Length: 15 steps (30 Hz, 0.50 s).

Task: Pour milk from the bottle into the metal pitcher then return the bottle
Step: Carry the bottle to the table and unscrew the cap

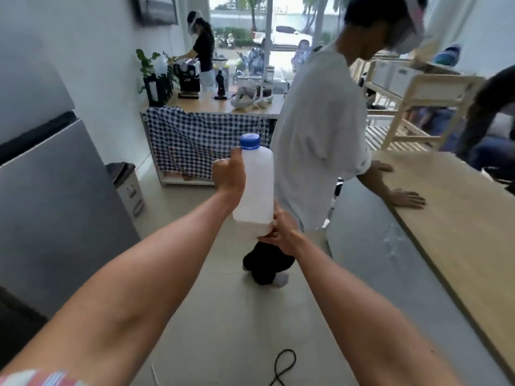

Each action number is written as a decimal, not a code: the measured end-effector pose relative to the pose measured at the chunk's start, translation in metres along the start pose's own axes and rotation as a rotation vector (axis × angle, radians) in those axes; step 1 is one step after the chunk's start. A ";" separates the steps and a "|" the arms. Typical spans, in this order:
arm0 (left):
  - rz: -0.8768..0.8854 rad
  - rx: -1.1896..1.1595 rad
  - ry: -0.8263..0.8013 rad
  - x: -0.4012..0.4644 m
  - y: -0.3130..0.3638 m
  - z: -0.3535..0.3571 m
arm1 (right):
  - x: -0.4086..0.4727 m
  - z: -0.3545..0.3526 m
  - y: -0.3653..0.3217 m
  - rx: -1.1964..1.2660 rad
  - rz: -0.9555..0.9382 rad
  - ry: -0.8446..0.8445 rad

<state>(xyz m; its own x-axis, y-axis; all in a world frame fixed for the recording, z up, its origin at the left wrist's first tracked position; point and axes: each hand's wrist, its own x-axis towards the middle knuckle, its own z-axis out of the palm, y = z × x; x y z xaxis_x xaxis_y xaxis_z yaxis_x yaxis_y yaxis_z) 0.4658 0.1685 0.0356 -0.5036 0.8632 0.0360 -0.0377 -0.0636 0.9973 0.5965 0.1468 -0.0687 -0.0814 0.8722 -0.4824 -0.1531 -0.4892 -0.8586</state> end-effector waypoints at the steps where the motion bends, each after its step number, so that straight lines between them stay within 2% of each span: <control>1: -0.015 -0.010 -0.059 -0.015 0.000 0.020 | -0.011 -0.023 0.000 0.031 -0.006 0.038; 5: -0.057 -0.028 -0.262 -0.074 -0.006 0.096 | -0.050 -0.113 0.001 0.107 -0.036 0.171; 9: -0.065 0.053 -0.463 -0.125 -0.020 0.167 | -0.087 -0.191 0.012 0.175 -0.038 0.379; 13: -0.066 0.078 -0.677 -0.185 -0.029 0.233 | -0.134 -0.255 0.022 0.286 -0.074 0.522; 15: -0.072 0.063 -0.732 -0.215 -0.026 0.256 | -0.150 -0.281 0.028 0.321 -0.081 0.580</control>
<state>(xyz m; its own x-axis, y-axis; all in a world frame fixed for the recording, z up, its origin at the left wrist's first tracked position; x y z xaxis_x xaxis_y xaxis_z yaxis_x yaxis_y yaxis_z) 0.7956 0.1129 0.0180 0.2038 0.9788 -0.0177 0.0121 0.0155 0.9998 0.8810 0.0008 -0.0688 0.4714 0.7189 -0.5109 -0.4297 -0.3186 -0.8449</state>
